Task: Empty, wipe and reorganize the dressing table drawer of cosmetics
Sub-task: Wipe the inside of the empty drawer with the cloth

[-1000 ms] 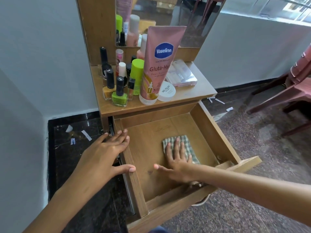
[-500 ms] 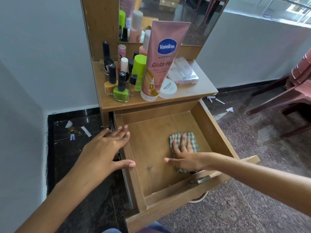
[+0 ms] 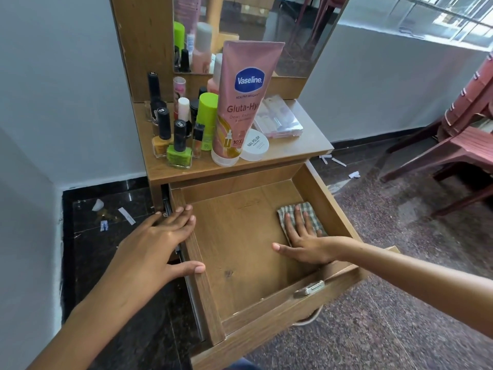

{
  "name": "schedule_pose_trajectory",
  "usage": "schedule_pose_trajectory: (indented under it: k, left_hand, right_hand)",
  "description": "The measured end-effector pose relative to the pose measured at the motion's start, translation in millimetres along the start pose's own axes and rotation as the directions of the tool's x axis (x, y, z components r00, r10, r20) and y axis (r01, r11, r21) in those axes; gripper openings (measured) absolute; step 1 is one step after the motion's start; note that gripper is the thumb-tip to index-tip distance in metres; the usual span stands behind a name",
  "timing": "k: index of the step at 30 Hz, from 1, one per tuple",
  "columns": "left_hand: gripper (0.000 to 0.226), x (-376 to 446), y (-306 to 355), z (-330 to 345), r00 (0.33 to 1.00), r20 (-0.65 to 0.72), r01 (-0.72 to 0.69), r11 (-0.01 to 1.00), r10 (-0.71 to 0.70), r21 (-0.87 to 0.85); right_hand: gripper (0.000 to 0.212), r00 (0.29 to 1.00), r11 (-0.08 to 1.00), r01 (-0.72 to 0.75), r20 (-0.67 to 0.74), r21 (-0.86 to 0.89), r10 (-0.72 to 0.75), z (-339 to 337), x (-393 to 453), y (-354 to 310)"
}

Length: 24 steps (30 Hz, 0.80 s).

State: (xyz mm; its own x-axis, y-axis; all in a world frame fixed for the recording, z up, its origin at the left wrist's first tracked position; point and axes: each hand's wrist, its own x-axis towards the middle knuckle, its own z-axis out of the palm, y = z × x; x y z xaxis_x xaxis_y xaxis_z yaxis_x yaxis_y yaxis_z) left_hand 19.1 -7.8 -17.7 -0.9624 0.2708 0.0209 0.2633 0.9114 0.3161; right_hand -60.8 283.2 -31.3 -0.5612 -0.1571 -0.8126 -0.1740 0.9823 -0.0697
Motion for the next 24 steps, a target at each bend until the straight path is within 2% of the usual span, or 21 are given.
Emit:
schedule_pose_trajectory:
  k: [3,8,9,13,16,17,20,24]
  left_hand:
    - [0.092,0,-5,4,0.999,0.032,0.013,1.0,-0.013,-0.021]
    - [0.086,2,-1,1,1.0,-0.011,0.019,0.999,-0.019,-0.039]
    - [0.086,1,-2,2,1.0,0.021,0.017,0.998,-0.016,-0.054]
    - [0.085,1,-3,-2,0.995,0.103,-0.01,1.0,0.008,0.017]
    - [0.092,1,-5,2,0.997,0.077,0.028,0.998,-0.024,-0.059]
    - [0.094,0,-8,7,1.0,0.019,0.022,0.998,-0.021,-0.058]
    - [0.1,0,-10,12,0.999,0.03,0.039,0.995,-0.036,-0.088]
    - [0.103,2,-13,12,0.999,0.041,0.012,0.996,-0.008,-0.085]
  right_hand:
    - [0.11,0.999,1.0,-0.021,0.025,0.007,0.021,0,-5,-14]
    - [0.105,0.995,1.0,0.006,0.098,-0.015,-0.004,14,-12,-50]
    - [0.107,0.996,1.0,0.01,0.092,-0.012,-0.009,18,-11,-53]
    - [0.107,0.997,0.999,0.04,0.064,-0.012,-0.039,20,-6,-36]
    - [0.112,0.998,1.0,0.019,0.056,-0.022,-0.018,12,-5,-13]
    - [0.112,0.999,1.0,-0.005,0.047,-0.021,0.005,9,-3,-6]
    - [0.1,0.998,0.998,-0.056,0.016,0.001,0.056,5,-2,4]
    - [0.082,0.997,0.997,-0.04,-0.058,0.06,0.043,-4,-9,8]
